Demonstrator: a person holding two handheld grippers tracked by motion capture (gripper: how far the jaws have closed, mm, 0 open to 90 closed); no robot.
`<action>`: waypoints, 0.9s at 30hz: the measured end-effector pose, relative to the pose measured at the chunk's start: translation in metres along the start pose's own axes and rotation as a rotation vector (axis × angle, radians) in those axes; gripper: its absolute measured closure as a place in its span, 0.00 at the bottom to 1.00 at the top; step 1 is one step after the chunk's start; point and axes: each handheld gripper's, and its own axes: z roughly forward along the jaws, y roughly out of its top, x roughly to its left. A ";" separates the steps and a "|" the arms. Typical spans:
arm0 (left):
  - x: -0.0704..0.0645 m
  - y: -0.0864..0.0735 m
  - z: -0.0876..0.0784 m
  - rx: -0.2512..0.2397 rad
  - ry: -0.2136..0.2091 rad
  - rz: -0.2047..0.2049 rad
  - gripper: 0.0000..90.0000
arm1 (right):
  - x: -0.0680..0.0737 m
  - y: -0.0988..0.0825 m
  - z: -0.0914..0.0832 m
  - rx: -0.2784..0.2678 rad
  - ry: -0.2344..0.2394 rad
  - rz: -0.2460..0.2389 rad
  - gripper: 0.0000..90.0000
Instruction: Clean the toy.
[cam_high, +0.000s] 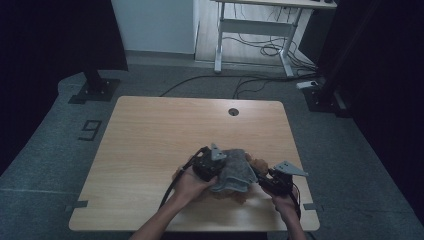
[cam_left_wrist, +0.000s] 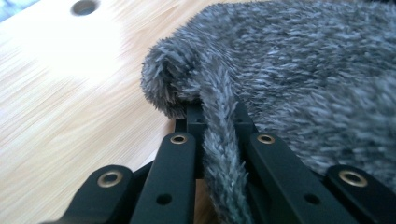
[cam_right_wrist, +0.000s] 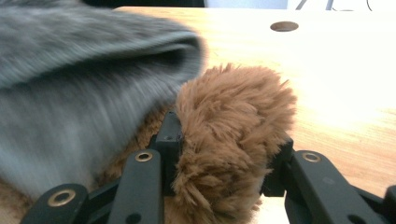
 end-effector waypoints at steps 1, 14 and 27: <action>0.003 -0.006 -0.003 -0.001 0.001 -0.008 0.93 | -0.001 -0.001 0.000 0.002 -0.004 0.005 0.67; 0.025 -0.063 -0.050 -0.131 -0.023 -0.095 0.93 | 0.001 -0.002 0.000 0.000 0.024 0.015 0.66; 0.028 -0.099 -0.074 -0.134 0.004 -0.131 0.93 | 0.001 -0.005 0.003 0.006 0.008 0.024 0.66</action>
